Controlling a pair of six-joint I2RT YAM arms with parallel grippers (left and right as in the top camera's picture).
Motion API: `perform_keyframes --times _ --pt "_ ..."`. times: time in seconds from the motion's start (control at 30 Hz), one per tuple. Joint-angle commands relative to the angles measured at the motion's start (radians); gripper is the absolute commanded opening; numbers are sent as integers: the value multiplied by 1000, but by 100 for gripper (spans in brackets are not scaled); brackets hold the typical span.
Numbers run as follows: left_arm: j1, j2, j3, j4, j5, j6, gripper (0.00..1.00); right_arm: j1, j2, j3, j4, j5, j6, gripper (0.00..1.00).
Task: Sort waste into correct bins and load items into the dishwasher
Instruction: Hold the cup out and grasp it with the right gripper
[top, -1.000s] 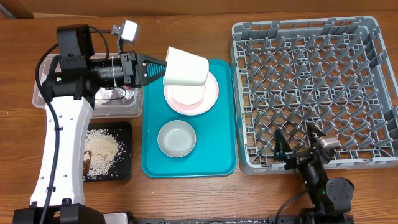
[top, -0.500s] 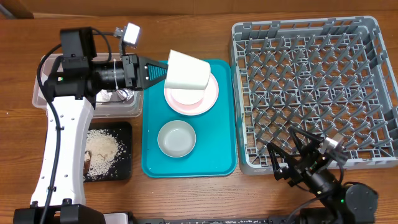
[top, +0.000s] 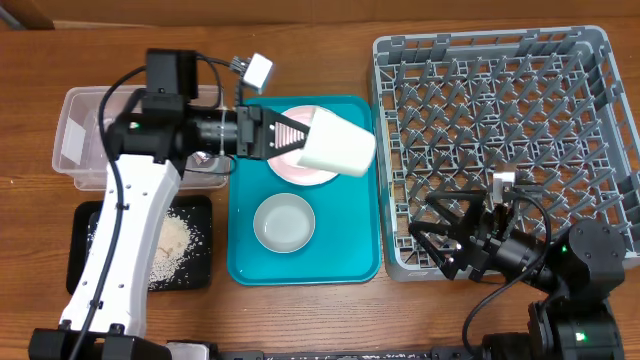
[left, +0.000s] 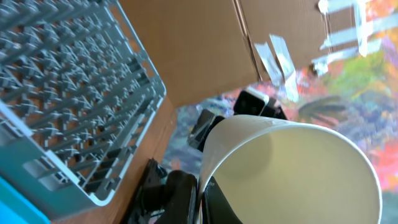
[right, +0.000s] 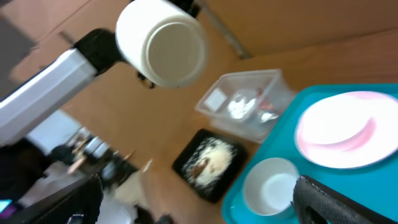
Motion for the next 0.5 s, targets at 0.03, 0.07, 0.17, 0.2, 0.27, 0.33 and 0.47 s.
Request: perform_keyframes --times 0.03,0.07,0.17,0.2,0.27,0.33,0.47 --pt "-63 -1 -3 -8 8 70 4 -7 -1 30 52 -108 13 100" --pt "-75 -1 -3 -8 8 73 4 -7 -1 30 68 -114 13 100" --pt "-108 -1 -3 -8 8 73 4 -7 1 29 109 -111 12 100" --pt "-120 -1 -3 -8 8 73 4 -7 4 29 119 -111 8 100" --pt "-140 -1 -3 -7 8 79 4 -7 14 29 132 -111 9 100" --pt "-156 -1 -3 -7 6 95 4 -7 27 29 139 -113 9 100" --pt "-185 -1 -3 -7 -37 95 4 -7 62 29 165 -168 9 100"
